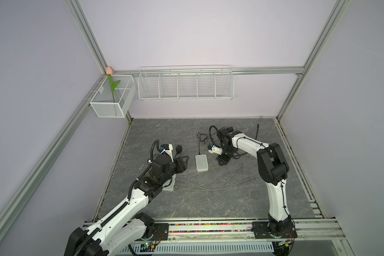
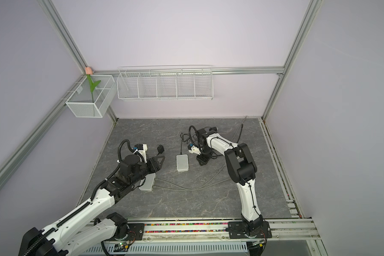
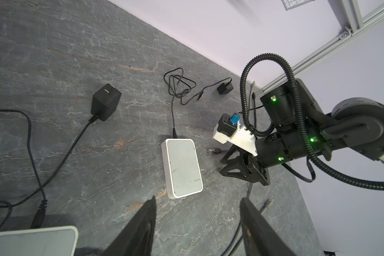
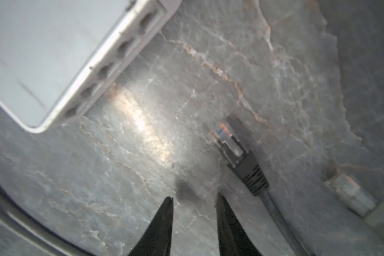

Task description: Insert the plug into the switch port

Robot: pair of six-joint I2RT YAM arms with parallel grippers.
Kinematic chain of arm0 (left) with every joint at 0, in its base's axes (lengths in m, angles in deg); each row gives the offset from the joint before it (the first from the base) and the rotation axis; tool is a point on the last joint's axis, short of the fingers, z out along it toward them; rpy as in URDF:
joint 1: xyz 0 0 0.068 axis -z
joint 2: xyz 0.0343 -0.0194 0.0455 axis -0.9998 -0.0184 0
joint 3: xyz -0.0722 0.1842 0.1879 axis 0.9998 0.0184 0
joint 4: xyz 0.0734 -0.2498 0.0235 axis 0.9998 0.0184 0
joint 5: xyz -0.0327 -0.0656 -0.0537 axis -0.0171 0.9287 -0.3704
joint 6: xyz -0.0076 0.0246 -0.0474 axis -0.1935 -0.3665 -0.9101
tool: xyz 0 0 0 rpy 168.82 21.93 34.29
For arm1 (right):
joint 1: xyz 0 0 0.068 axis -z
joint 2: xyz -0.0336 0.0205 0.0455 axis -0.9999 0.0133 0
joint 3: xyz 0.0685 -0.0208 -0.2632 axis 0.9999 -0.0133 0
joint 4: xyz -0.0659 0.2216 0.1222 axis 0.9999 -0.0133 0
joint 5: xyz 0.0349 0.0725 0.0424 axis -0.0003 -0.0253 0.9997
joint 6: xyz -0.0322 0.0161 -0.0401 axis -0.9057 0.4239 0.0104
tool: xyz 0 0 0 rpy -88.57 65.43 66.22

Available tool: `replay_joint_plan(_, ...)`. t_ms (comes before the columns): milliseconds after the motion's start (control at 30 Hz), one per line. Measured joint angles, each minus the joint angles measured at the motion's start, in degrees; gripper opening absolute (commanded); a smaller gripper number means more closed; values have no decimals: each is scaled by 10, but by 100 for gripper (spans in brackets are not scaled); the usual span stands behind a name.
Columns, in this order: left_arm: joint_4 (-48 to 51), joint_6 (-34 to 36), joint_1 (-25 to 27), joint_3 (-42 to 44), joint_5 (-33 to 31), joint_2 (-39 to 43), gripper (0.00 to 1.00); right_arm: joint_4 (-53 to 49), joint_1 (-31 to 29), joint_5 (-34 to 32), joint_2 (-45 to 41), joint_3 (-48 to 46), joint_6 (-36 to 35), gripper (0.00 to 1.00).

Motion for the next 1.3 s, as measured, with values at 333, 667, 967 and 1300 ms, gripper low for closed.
replay_joint_plan(333, 3, 0, 0, 2, -1, -4, 59, 6, 1, -44, -66, 2, -38, 45)
replay_joint_plan(667, 21, 0, 0, 13, -2, 30, 59, 7, 14, -70, -14, 28, -71, 51)
replay_joint_plan(967, 38, 0, 0, 13, -8, 53, 58, 9, 14, -78, 18, 29, -80, 49)
replay_joint_plan(1300, 51, 0, 0, 13, -14, 63, 58, 14, 14, -86, 31, 39, -76, 36)
